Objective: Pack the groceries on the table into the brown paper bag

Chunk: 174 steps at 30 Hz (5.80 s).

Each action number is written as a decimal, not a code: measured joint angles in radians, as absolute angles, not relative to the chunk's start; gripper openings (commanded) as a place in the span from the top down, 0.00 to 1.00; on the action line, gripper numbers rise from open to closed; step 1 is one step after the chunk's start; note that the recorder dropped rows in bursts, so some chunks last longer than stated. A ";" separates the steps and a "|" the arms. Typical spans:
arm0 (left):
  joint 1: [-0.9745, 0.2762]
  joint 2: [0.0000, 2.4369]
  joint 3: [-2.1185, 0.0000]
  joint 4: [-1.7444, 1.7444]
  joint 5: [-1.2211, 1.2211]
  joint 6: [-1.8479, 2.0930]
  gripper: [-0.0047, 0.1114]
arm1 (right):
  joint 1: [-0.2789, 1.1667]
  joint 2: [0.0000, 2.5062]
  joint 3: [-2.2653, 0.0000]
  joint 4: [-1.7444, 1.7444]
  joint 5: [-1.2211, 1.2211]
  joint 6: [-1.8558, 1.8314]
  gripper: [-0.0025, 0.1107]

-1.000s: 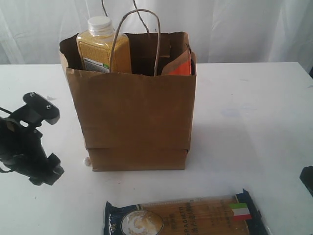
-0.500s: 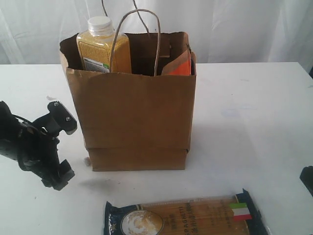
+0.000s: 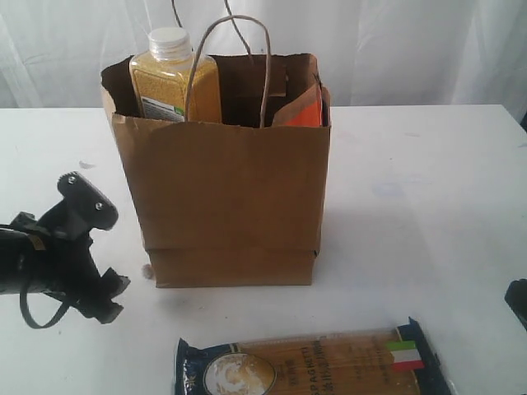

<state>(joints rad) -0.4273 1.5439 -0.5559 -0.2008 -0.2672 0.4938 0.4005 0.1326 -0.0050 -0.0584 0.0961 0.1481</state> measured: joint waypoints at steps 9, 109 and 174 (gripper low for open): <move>-0.427 1.556 -0.406 -0.029 -0.650 -0.107 0.29 | 0.401 0.133 -0.005 -0.058 0.096 0.148 0.98; -0.465 1.764 -0.612 0.085 -0.504 -0.339 0.47 | 0.401 0.133 -0.005 -0.058 0.096 0.155 0.98; -0.734 1.403 -1.365 -0.343 0.367 0.158 0.96 | 0.401 0.133 -0.005 -0.058 0.096 0.155 0.98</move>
